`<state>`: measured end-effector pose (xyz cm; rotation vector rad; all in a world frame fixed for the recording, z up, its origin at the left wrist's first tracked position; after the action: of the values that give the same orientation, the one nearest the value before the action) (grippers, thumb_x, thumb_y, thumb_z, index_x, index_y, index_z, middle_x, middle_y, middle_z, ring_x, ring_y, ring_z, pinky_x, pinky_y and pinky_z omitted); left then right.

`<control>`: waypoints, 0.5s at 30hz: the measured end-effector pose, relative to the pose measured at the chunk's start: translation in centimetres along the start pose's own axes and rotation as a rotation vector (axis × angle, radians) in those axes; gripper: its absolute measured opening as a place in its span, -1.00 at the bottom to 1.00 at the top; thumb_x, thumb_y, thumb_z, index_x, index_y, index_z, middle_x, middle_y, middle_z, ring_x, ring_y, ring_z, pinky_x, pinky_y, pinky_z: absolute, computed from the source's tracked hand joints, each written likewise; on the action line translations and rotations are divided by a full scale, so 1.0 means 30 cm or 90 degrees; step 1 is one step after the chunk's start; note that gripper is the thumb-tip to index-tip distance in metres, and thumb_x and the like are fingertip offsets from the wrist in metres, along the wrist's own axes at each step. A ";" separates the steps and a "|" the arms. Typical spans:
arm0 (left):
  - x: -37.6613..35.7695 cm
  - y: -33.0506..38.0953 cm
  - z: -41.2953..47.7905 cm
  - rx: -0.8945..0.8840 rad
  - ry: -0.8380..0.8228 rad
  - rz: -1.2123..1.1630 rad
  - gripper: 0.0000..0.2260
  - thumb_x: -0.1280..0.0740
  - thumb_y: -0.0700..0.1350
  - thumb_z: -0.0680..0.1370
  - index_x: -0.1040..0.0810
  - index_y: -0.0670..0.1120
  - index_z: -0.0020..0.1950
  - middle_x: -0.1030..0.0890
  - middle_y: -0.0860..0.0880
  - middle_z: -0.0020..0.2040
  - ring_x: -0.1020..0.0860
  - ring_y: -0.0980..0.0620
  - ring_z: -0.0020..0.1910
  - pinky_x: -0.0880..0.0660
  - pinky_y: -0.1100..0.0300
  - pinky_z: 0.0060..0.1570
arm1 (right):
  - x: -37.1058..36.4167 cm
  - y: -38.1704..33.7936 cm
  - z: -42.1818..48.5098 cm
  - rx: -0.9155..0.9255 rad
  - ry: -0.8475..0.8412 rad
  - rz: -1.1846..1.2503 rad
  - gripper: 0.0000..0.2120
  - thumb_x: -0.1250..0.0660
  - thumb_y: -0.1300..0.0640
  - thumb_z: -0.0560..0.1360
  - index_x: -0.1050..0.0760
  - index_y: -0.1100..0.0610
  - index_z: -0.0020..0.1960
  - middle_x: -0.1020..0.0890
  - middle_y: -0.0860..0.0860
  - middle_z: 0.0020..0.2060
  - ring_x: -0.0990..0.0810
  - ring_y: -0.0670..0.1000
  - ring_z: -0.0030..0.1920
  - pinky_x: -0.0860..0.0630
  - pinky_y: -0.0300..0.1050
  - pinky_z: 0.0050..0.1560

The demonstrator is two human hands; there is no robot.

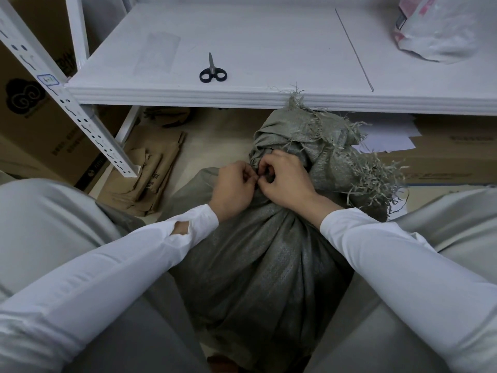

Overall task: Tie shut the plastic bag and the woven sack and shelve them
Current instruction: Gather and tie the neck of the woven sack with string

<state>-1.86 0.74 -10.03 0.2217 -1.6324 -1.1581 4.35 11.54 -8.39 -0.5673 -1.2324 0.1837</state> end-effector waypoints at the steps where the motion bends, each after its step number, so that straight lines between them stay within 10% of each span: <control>1: 0.000 0.002 -0.002 -0.002 0.002 0.002 -0.92 -0.31 -0.31 0.48 -0.58 -0.19 -0.14 -0.61 -0.07 -0.23 -0.52 0.02 -0.26 -0.42 0.21 -0.21 | 0.000 0.000 -0.001 -0.004 0.003 0.003 -0.95 -0.36 0.15 0.35 -0.56 0.08 -0.18 -0.43 -0.10 -0.23 -0.54 0.07 -0.14 -0.35 -0.16 -0.25; 15: 0.022 -0.008 -0.008 0.006 -0.024 -0.008 -0.86 -0.37 -0.27 0.48 -0.53 -0.08 -0.25 -0.58 -0.04 -0.30 -0.47 0.14 -0.35 -0.31 0.33 -0.32 | 0.014 -0.017 0.002 0.079 -0.064 -0.063 -0.87 -0.39 0.12 0.44 -0.65 0.10 -0.04 -0.56 0.05 -0.08 -0.58 0.15 -0.04 -0.54 -0.02 -0.11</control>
<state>-2.03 0.07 -9.79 0.2175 -1.6722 -1.1712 4.36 11.31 -7.78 -0.3926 -1.3340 0.2049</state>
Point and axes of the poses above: each hand's wrist, its own z-axis towards the middle knuckle, its own x-axis out of the back of the hand, y = z × x, the point moved 4 cm from there along z, towards the middle knuckle
